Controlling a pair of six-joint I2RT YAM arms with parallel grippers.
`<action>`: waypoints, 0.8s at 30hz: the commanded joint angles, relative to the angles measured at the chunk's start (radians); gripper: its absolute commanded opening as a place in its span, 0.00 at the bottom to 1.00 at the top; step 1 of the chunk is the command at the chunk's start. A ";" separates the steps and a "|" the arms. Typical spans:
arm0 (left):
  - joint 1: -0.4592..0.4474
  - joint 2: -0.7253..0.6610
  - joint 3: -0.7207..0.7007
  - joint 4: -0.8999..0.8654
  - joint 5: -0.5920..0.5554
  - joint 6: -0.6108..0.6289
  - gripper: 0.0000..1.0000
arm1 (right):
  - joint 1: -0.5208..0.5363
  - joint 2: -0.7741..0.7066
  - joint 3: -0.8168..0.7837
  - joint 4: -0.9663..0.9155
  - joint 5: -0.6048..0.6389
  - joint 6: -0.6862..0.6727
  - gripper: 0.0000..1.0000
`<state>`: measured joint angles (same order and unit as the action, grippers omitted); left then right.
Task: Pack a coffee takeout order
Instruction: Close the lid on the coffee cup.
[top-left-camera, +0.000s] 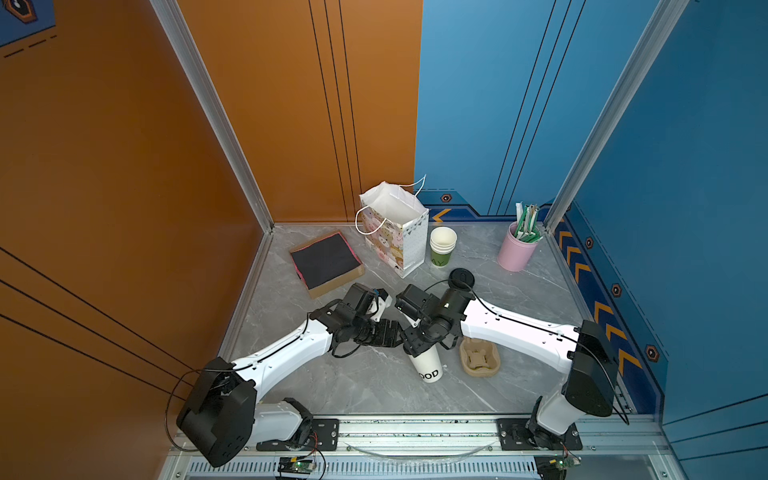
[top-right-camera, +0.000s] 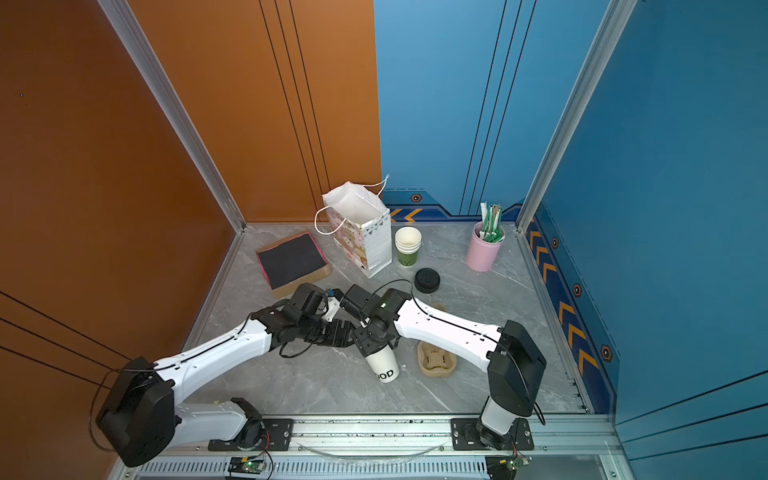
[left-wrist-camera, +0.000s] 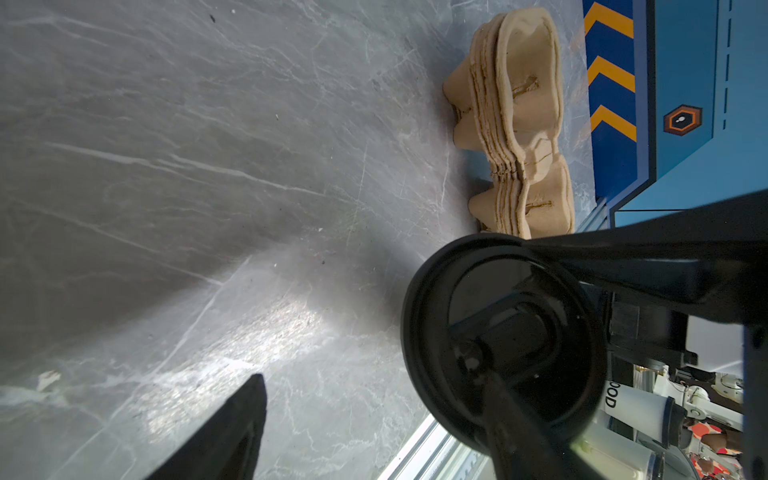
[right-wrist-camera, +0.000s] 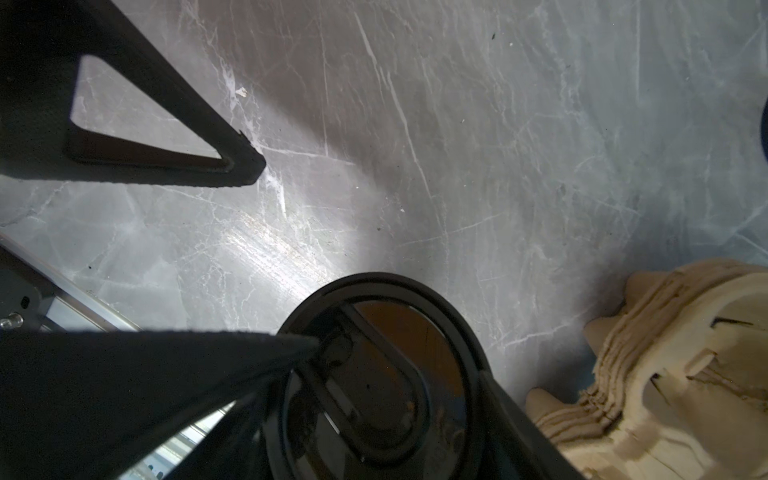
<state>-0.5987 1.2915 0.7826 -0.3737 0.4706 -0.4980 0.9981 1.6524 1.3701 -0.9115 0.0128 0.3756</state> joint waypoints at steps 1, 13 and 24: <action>-0.013 0.005 0.026 -0.081 -0.040 0.026 0.81 | -0.018 -0.041 -0.016 0.039 0.045 0.026 0.70; 0.003 -0.051 0.074 -0.091 -0.116 0.028 0.84 | -0.028 -0.117 -0.104 0.175 0.066 0.004 0.67; 0.050 -0.110 0.070 -0.091 -0.152 0.029 0.85 | -0.027 -0.278 -0.375 0.478 0.124 -0.007 0.66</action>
<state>-0.5564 1.1954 0.8326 -0.4400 0.3412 -0.4866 0.9756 1.4220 1.0485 -0.5648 0.0917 0.3817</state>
